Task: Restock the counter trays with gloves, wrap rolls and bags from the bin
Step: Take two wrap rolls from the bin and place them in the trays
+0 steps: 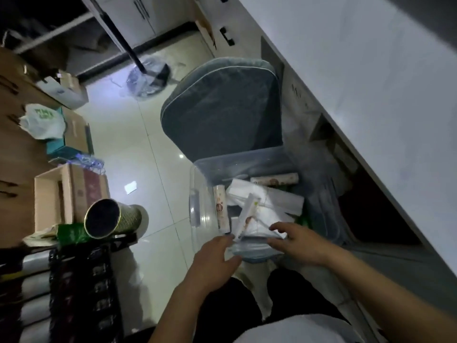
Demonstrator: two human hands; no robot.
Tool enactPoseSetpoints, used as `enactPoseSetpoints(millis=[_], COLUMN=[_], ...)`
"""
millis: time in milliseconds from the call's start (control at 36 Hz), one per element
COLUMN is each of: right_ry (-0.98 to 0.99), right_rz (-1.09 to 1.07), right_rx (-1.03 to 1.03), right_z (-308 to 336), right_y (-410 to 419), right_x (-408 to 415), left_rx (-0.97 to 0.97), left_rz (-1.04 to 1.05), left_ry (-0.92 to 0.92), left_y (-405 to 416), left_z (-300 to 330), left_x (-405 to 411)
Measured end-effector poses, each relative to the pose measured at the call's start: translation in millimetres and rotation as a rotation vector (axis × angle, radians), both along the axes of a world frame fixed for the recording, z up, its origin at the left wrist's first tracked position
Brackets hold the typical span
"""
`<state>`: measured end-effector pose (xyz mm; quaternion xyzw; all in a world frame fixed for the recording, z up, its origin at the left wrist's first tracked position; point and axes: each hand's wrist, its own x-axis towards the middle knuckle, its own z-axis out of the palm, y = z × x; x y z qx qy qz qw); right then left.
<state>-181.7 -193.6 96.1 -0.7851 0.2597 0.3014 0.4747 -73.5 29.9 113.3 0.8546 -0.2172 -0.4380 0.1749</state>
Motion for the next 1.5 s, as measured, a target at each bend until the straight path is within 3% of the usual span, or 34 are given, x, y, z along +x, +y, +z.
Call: enactPoseSetpoints(millis=[167, 306, 444, 750, 972, 1083, 1194, 1361, 1500], right_ry=[0.144, 0.251, 0.294, 0.300, 0.238, 0.283, 0.283, 0.059, -0.095], right_rz=[0.003, 0.026, -0.123, -0.170, -0.259, -0.250, -0.311, -0.464, -0.459], right_rx=[-0.077, -0.156, -0.218, -0.365, -0.237, -0.187, -0.111, 0.191, 0.314], right_z=[-53.0, -76.3, -80.1, -100.6, -96.6, -94.0, -89.8, -73.3, -62.7], right_y=[-3.2, 10.4, 19.9, 49.4, 36.7, 25.5, 11.5, 8.8, 20.9], right_x=[-1.6, -9.3, -6.5, -11.5, -12.1, -5.5, 14.9, 60.9, 84.3], left_rx=[-0.019, 0.085, 0.187, 0.177, 0.173, 0.099, -0.039, -0.239, -0.322], left_rz=[0.063, 0.090, 0.119, 0.144, 0.137, 0.236, 0.311, 0.521, 0.743], left_ry=[0.140, 0.219, 0.280, 0.236, 0.296, 0.272, 0.282, 0.501, 0.637], left_y=[-43.6, -72.7, -86.0, -106.5, -102.5, -93.4, -86.7, -65.3, -56.1], left_z=[-76.7, -160.6, -223.2, -280.8, -283.5, -263.1, -214.3, -123.6, -79.0], left_x=[42.5, 72.7, 93.7, 95.4, 102.4, 102.7, 104.4, 98.1, 80.9])
